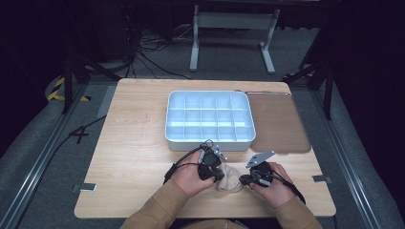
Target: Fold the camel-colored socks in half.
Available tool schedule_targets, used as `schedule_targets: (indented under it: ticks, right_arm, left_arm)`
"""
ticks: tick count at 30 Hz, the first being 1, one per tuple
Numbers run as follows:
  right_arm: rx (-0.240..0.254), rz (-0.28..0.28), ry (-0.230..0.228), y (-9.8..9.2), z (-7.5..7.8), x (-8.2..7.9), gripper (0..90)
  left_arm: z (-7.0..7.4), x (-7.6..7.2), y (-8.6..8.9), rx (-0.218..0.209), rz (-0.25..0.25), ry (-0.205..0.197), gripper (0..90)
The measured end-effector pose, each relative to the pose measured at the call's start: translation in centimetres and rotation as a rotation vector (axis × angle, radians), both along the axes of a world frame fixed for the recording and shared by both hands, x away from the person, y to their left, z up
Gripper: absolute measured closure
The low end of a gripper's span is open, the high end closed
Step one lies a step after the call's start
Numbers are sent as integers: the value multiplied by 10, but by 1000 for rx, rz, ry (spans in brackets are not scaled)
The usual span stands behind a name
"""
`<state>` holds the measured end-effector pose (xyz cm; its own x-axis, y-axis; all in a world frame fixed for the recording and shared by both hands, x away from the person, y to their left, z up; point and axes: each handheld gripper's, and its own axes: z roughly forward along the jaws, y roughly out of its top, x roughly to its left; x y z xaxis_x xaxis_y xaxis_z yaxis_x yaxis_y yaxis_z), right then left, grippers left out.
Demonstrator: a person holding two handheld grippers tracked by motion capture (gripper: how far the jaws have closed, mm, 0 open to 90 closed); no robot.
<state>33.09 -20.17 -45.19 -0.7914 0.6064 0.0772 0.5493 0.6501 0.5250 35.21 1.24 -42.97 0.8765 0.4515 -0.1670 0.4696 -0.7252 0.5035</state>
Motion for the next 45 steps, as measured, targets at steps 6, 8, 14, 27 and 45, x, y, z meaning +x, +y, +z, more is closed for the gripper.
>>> schedule_targets:
  ticks: [6, 8, 14, 27, 45]
  right_arm:
    - [18, 18, -14, 7, -2, -1, 838]
    - [23, 25, -21, 8, -3, -1, 837]
    - [25, 28, -31, 9, -3, -2, 837]
    - [72, -1, -40, -3, 7, -1, 795]
    - [167, 15, -164, 7, 18, -5, 847]
  left_arm:
    - [3, -3, -5, -27, -22, -38, 763]
    - [3, -3, -6, -24, -33, -35, 761]
    - [-3, -4, -15, -50, -67, -56, 731]
    - [-12, -3, -19, -98, -127, -90, 617]
    - [-16, -4, -20, -107, -142, -92, 532]
